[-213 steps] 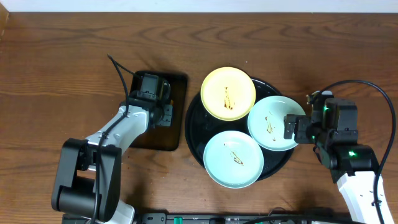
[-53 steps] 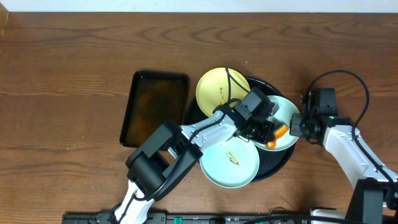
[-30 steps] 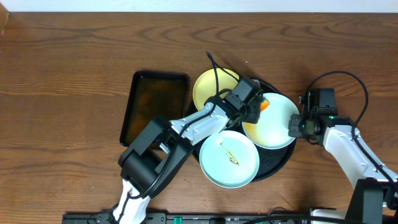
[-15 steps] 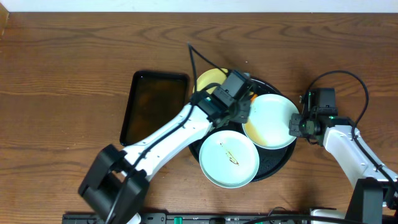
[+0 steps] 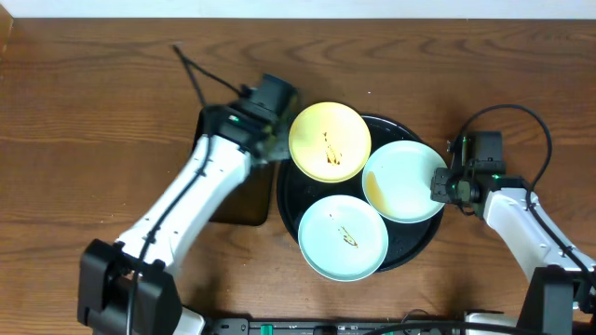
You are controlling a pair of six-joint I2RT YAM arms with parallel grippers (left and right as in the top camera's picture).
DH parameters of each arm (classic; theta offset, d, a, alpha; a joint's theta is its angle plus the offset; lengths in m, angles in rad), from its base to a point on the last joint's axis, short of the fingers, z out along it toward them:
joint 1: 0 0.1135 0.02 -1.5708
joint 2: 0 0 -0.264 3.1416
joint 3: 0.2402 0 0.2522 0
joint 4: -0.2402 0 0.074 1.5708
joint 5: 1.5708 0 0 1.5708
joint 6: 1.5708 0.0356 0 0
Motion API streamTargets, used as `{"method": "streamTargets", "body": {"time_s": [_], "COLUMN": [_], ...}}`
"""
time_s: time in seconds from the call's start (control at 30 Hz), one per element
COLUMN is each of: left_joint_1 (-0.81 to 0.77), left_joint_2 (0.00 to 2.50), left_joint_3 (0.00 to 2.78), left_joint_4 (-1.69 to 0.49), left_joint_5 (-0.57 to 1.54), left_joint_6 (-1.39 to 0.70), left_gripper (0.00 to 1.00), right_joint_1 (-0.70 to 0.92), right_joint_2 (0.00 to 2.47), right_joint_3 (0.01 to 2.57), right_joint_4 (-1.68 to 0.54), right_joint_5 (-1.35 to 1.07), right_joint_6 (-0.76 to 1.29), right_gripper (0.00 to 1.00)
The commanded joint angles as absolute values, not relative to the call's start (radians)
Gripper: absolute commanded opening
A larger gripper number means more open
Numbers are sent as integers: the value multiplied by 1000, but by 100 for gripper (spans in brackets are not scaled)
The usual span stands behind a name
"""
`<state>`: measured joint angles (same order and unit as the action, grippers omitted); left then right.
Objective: Clean dirty plates on tray and stack at the side
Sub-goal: 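Return the sponge with the left gripper over the black rectangular tray, then lift the green plate with the right gripper and carry it right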
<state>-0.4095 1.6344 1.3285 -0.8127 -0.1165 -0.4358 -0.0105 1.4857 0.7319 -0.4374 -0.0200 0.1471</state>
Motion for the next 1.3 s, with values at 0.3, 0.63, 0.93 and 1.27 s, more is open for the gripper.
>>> {"method": "streamTargets", "body": {"time_s": [0.3, 0.63, 0.93, 1.27], "left_joint_1": [-172, -127, -128, -127], "left_joint_2": [1673, 1676, 1677, 1677], "left_joint_3": [1311, 1304, 1303, 1299], "left_joint_4": [-807, -807, -807, -807], "left_joint_5": [80, 120, 120, 120], "left_joint_6": [-262, -262, -263, -263], "left_gripper": [8, 8, 8, 8], "right_joint_1": [-23, -23, 10, 200], "right_joint_2": [1490, 1337, 1189, 1134], "right_joint_3": [711, 743, 745, 796], "right_joint_4": [-415, -419, -427, -415], "right_joint_5": [-27, -12, 214, 417], "right_joint_6": [159, 71, -22, -180], "right_gripper": [1, 1, 1, 1]}}
